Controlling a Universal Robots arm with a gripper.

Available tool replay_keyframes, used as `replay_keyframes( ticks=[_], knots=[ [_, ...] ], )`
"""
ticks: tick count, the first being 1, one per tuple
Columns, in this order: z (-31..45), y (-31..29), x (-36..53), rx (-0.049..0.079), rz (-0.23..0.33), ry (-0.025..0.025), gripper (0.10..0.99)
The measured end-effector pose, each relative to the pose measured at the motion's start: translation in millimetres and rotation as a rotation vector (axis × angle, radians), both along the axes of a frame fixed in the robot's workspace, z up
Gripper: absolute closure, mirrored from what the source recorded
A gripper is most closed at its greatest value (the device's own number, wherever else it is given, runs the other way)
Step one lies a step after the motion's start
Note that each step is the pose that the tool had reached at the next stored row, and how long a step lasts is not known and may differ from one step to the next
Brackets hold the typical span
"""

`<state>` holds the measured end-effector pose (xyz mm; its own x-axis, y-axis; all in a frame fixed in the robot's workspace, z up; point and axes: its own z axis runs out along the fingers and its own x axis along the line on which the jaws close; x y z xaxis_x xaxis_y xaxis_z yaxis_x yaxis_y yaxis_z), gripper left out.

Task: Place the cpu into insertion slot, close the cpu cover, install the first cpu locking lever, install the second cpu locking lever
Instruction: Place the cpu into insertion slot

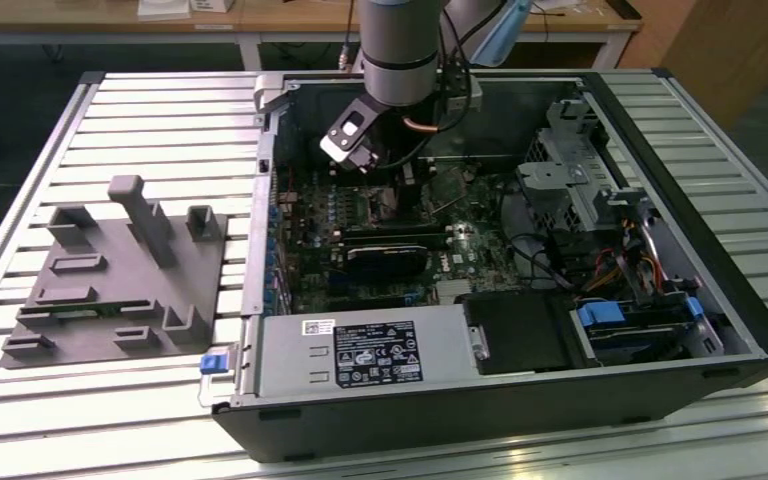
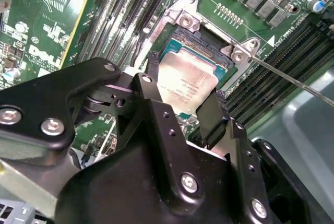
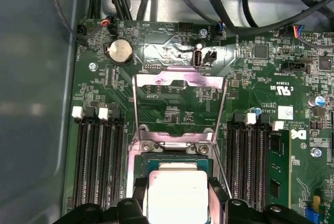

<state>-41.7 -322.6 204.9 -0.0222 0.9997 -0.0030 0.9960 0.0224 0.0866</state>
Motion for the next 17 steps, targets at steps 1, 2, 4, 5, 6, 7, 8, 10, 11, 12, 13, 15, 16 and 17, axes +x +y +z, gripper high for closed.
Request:
replay_keyframes(
  ticks=[1, 2, 4, 5, 6, 7, 8, 10, 11, 12, 13, 15, 16, 17],
  knots=[
    [-0.6, 0.0, 0.0, -0.001, -0.002, -0.0004, 0.545],
    [-1.3, 0.0, 0.0, -0.002, -0.004, -0.0006, 0.545],
    [-2.6, 0.0, -0.1, -0.003, -0.010, -0.0007, 0.545],
    [-3.0, 0.0, -0.1, -0.003, -0.013, -0.0008, 0.545],
    [-3.5, 0.0, -0.1, -0.003, -0.020, -0.0008, 0.545],
    [-4.0, 0.0, -0.1, -0.003, -0.028, -0.0007, 0.545],
    [-4.5, 0.0, -0.1, -0.003, -0.036, -0.0007, 0.545],
    [-5.6, 0.1, -0.2, -0.003, -0.050, -0.0006, 0.545],
    [-6.0, 0.2, -0.4, -0.003, -0.053, -0.0007, 0.545],
    [-6.3, 0.3, -0.6, -0.003, -0.054, -0.0007, 0.545],
    [-6.5, 0.6, -0.7, -0.002, -0.054, -0.0006, 0.545],
    [-7.0, 1.3, -1.1, -0.002, -0.055, -0.0007, 0.545],
    [-7.3, 1.7, -1.2, -0.002, -0.055, -0.0007, 0.545],
    [-7.6, 1.8, -1.2, -0.002, -0.055, -0.0008, 0.545]
  ],
)
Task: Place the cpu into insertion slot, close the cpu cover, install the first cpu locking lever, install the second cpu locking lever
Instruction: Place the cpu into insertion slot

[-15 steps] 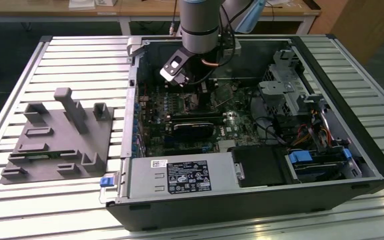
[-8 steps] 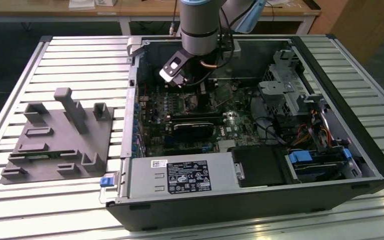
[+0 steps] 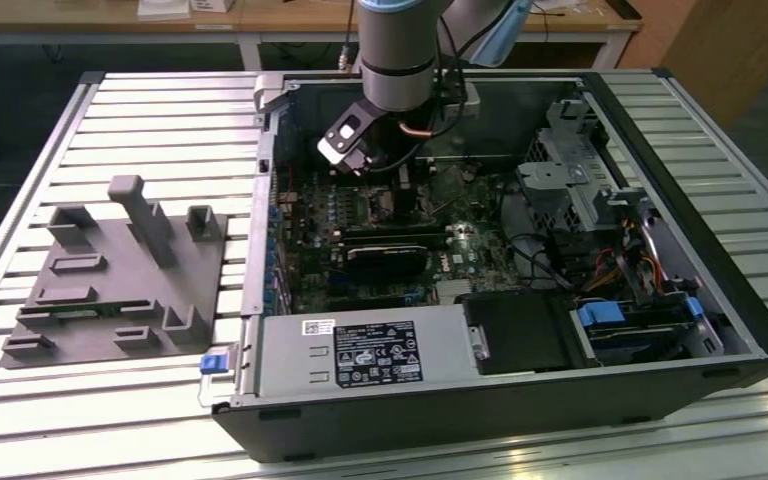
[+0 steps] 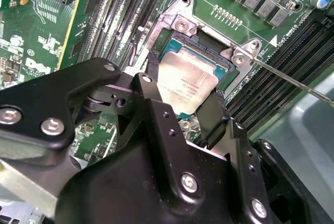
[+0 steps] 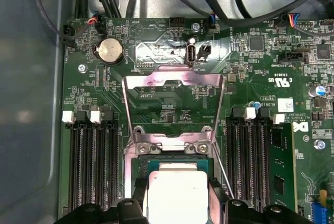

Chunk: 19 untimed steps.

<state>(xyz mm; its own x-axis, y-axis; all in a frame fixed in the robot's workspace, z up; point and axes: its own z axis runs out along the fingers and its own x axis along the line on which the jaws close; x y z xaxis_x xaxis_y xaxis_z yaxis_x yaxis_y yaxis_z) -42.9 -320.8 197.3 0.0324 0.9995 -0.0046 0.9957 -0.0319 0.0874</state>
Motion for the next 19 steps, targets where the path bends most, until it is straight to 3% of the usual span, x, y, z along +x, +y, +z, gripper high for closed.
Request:
replay_keyframes(
  ticks=[19],
  knots=[
    [-5.4, 3.7, -0.6, 0.000, 0.002, 0.0002, 0.545]
  ],
)
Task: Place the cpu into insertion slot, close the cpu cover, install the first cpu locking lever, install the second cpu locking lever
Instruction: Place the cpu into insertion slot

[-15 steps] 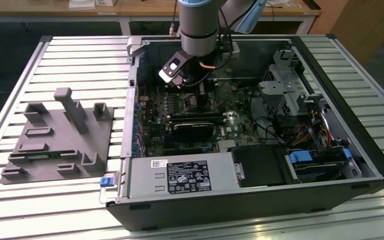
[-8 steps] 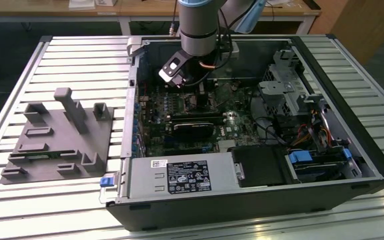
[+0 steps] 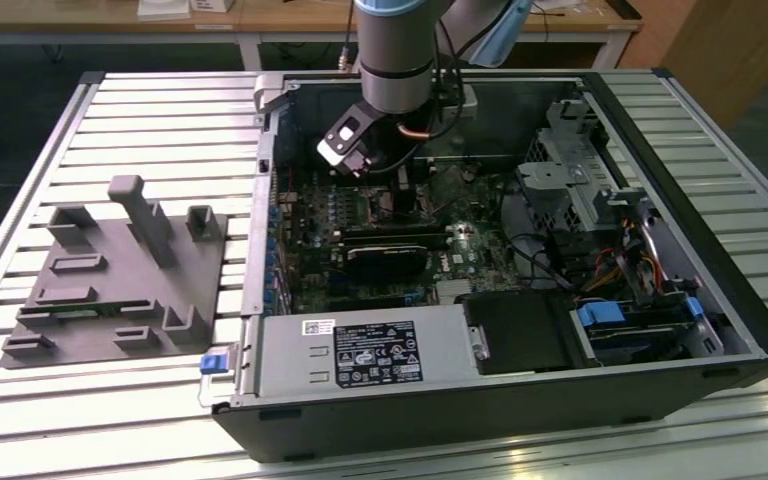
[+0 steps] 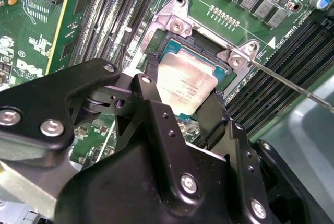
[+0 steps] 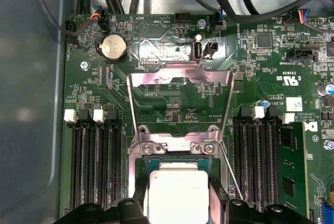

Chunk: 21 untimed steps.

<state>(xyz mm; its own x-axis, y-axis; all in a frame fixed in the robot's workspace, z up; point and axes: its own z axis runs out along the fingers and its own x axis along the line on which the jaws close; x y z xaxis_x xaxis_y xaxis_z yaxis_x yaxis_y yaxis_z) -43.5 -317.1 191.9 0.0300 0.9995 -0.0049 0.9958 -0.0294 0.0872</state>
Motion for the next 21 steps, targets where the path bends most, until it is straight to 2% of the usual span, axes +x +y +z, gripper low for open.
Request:
replay_keyframes(
  ticks=[21],
  knots=[
    [-1.5, 0.2, -0.2, 0.001, 0.000, -0.0007, 0.533]
  ],
)
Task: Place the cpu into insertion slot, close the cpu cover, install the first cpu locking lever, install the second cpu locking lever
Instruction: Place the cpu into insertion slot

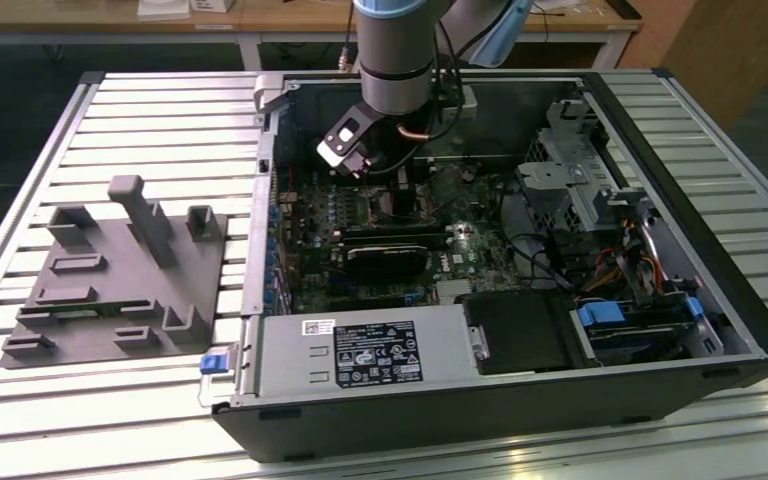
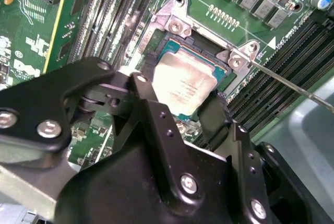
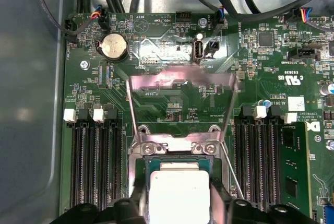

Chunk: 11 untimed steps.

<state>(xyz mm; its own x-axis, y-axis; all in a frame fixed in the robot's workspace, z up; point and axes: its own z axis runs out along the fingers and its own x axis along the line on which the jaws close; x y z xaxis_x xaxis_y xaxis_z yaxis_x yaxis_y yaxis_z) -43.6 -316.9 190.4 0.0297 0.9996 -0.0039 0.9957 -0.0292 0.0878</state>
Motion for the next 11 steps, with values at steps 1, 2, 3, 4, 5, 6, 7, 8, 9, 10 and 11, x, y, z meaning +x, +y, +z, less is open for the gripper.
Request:
replay_keyframes(
  ticks=[1, 2, 3, 4, 5, 6, 7, 8, 9, 10, 11],
  knots=[
    [0.1, -0.1, -0.1, 0.000, 0.000, 0.0002, 0.471],
    [0.3, -0.2, -0.1, -0.001, 0.000, 0.0005, 0.471],
    [0.3, -0.2, -0.1, -0.001, 0.000, 0.0006, 0.471],
    [0.4, -0.2, -0.1, -0.001, 0.000, 0.0006, 0.471],
    [0.5, -0.2, -0.1, -0.001, 0.000, 0.0007, 0.471],
    [1.3, -0.2, -0.2, -0.001, 0.000, 0.0008, 0.471],
    [2.1, -0.2, -0.1, -0.001, 0.000, 0.0006, 0.471],
    [3.2, -0.2, -0.1, -0.001, 0.000, 0.0006, 0.471],
    [3.9, -0.2, -0.1, -0.001, 0.000, 0.0007, 0.471],
    [4.0, -0.2, -0.1, -0.001, 0.000, 0.0005, 0.471],
    [4.1, -0.2, -0.1, -0.001, 0.000, 0.0005, 0.471]
  ],
)
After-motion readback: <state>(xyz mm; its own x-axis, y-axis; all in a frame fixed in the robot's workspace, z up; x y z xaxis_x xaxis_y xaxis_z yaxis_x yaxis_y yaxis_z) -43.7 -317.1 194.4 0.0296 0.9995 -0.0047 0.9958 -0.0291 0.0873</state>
